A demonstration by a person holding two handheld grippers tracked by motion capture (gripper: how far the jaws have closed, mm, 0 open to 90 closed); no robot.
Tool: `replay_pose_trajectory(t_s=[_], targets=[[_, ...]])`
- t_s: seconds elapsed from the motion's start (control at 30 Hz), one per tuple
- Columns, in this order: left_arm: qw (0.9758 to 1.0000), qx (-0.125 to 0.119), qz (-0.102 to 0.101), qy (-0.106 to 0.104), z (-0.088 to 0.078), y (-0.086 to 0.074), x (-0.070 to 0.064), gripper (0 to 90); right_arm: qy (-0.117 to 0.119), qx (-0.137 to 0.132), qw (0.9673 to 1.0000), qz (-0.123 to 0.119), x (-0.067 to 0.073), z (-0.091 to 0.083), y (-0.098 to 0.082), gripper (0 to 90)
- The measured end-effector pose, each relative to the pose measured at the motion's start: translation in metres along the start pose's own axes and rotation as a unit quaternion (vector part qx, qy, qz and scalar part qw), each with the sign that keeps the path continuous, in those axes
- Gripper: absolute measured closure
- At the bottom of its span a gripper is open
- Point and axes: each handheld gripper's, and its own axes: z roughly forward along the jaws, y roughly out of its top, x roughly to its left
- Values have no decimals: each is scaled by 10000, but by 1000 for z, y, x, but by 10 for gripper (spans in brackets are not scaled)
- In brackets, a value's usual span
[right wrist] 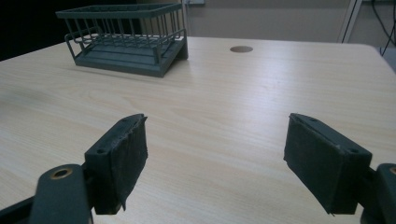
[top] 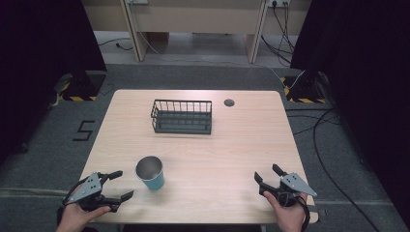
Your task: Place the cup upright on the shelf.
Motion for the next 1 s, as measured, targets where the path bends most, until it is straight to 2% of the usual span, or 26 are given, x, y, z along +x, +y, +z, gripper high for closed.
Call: replay_pose_trajectory(t_s=[0.17, 0.4, 0.77, 1.0], targets=[[10000, -55, -65, -14, 3, 1, -1, 143, -21, -27, 10000, -35, 4, 1, 2, 214], [9998, -118, -127, -64, 15, 7, -5, 143, -44, -46, 9999, 102, 2, 2, 2, 214], [9998, -84, -13, -157, 34, 15, -10, 142, -51, -40, 9999, 143, 1, 3, 3, 216], [10000, -67, 20, -70, 49, 20, -6, 142, -24, -20, 9999, 166, 0, 4, 2, 216]])
